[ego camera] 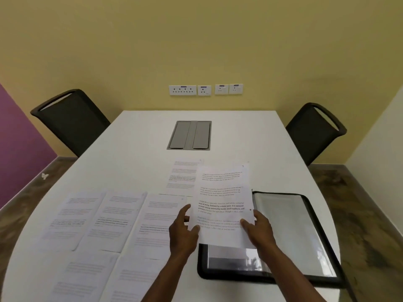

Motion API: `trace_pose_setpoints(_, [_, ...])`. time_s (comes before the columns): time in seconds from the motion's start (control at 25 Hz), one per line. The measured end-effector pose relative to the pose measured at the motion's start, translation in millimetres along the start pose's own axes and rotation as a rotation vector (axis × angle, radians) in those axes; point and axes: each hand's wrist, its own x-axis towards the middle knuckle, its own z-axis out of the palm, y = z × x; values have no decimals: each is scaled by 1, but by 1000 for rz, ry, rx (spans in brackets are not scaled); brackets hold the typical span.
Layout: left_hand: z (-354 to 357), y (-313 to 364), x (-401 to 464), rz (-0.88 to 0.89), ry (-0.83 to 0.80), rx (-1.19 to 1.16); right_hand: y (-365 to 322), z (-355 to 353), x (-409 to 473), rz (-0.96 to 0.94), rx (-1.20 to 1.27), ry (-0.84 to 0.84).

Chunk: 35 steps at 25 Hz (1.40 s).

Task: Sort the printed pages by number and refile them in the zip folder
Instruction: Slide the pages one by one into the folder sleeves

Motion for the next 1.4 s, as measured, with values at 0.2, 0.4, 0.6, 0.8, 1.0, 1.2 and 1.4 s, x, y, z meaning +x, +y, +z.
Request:
trace_pose_setpoints(0.2, [74, 15, -34, -9, -60, 37, 24, -75, 1, 41, 37, 25])
trace_pose_setpoints(0.4, [144, 12, -73, -48, -76, 65, 64, -149, 5, 77, -7, 9])
trace_pose_setpoints(0.6, [196, 5, -102, -129, -92, 97, 98, -207, 7, 167, 67, -5])
trace_pose_setpoints(0.8, [229, 1, -102, -139, -62, 181, 128, -237, -2, 341, 232, 31])
trace_pose_setpoints(1.0, [247, -16, -87, -146, -207, 283, 155, -247, -9, 500, 390, 8])
trace_pose_setpoints(1.2, [267, -24, -72, 183, -496, 552, 162, -262, -34, 460, 208, 122])
trace_pose_setpoints(1.4, [295, -55, -63, 551, -657, 779, 174, -285, -66, 409, -115, 263])
